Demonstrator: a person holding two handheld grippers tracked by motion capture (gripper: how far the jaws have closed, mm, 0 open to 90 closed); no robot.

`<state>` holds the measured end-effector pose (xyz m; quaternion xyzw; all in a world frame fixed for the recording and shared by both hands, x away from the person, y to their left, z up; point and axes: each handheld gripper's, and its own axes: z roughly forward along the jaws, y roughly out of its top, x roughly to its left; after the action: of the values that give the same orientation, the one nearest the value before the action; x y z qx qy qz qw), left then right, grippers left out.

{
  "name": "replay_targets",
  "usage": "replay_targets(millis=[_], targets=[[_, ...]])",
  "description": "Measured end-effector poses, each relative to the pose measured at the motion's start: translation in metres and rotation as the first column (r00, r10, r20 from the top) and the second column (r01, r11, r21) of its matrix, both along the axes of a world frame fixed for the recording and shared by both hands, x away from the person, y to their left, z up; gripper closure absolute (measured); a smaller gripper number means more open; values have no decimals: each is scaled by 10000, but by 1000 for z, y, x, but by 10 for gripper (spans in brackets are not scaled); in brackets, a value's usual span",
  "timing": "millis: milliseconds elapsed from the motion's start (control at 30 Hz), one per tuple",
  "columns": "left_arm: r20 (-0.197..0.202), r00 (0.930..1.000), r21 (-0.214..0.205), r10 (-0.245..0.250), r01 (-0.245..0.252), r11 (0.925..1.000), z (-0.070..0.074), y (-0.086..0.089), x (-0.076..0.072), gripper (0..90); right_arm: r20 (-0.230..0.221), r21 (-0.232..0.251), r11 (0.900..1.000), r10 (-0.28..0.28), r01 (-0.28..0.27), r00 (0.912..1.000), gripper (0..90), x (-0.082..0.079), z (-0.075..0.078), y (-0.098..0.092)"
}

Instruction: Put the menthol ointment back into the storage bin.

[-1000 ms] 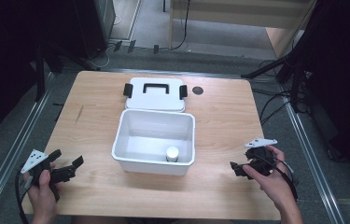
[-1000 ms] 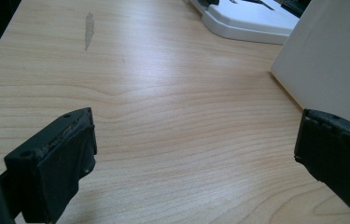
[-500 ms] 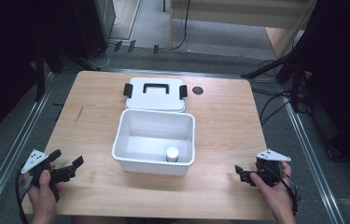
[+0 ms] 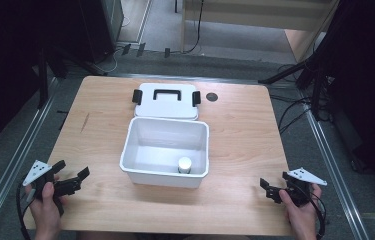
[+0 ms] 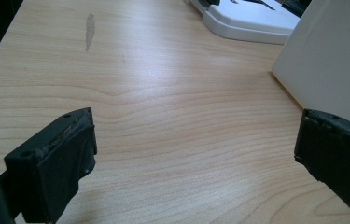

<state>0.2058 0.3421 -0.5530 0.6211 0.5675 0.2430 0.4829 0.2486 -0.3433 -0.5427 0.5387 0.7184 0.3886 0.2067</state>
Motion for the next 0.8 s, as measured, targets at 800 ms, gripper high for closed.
replay_targets(millis=[800], targets=[[-40,10000,-23,24,-24,10000,0,0,1,0,1037,1098,9862,-1350,1236,9854,74,-12,-4,-18]])
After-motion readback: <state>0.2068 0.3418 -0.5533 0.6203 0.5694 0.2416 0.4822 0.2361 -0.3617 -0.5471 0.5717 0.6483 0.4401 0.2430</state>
